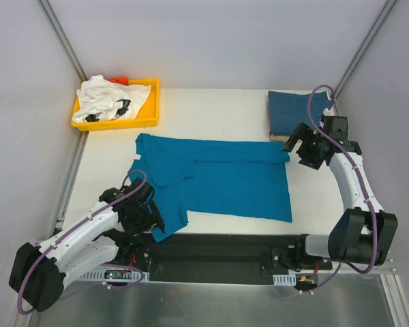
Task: Fold and stack the t-shirts
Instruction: Grap the side of the flattened tshirt closest away from the robot with both arms
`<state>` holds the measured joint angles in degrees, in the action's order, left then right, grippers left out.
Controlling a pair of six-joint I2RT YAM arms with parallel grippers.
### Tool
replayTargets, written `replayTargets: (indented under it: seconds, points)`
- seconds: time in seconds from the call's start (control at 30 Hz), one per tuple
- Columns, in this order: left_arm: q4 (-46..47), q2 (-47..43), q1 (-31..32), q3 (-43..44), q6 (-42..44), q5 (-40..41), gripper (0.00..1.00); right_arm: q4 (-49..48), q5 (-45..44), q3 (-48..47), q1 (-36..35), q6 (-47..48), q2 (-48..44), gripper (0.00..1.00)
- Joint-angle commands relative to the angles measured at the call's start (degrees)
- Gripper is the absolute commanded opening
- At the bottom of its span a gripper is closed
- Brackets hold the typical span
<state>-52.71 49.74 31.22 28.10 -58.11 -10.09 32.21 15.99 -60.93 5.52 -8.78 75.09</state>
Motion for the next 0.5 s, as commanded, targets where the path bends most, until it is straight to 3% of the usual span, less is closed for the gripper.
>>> replayTargets:
  seconds: [0.0,0.27,0.47]
  points:
    - [3.6,1.1,1.0,-2.4,-3.6,-1.2,0.75,-1.5,2.9,-1.3,0.2,0.5,1.5,0.96]
    - [12.8,8.7,1.2,-2.5,-2.6,2.5,0.51,-1.5,4.1,-1.7,0.2,1.3,2.1,0.96]
    - [16.1,11.5,1.2,-4.1,-1.2,7.0,0.48,-1.5,4.5,-1.7,0.2,1.3,3.3,0.96]
